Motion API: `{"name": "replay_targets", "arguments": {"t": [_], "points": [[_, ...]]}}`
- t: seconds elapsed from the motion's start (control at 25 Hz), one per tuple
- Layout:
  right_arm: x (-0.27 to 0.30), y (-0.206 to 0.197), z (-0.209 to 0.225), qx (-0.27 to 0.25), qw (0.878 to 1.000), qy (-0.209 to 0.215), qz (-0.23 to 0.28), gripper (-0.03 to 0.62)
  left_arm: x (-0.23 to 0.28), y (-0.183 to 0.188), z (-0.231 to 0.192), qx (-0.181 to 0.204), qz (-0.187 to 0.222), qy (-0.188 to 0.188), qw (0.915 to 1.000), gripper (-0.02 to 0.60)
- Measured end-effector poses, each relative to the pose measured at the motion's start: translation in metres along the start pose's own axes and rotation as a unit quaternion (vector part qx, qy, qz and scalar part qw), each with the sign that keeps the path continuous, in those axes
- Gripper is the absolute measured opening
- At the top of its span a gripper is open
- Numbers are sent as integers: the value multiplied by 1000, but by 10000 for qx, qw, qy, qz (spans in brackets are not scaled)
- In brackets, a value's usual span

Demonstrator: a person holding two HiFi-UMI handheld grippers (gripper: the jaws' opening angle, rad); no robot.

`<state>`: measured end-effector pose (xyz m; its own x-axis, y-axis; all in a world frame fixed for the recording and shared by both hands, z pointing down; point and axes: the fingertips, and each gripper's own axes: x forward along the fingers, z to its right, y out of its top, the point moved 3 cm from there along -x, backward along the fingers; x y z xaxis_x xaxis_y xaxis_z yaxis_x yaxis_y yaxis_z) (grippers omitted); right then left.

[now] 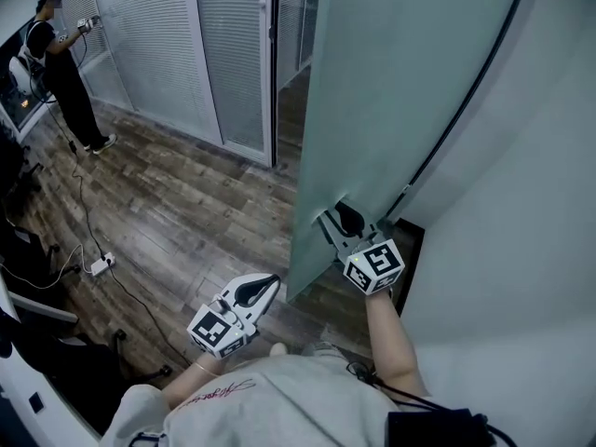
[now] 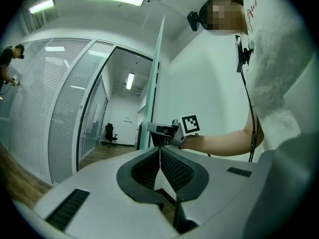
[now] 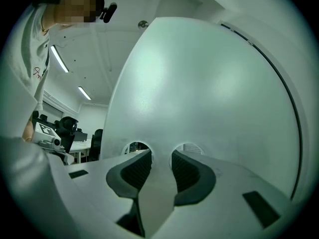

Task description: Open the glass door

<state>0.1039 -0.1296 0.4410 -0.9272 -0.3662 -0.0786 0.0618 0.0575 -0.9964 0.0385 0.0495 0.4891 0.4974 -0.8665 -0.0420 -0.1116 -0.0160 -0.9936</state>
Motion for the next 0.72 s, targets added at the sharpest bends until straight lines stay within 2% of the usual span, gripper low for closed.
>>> {"name": "replay_targets", "arguments": {"t": [0.12, 0.36, 0.72], "points": [[-18, 0, 0, 37, 9999, 110, -37, 133, 7, -2, 9, 66, 3, -190, 9998, 18], [-55, 5, -2, 60, 9995, 302, -88, 133, 25, 2, 27, -11, 120, -256, 9996, 18], [-115, 11, 0, 58, 9986, 499, -147, 133, 57, 6, 83, -216, 191, -517, 9982, 18]]}}
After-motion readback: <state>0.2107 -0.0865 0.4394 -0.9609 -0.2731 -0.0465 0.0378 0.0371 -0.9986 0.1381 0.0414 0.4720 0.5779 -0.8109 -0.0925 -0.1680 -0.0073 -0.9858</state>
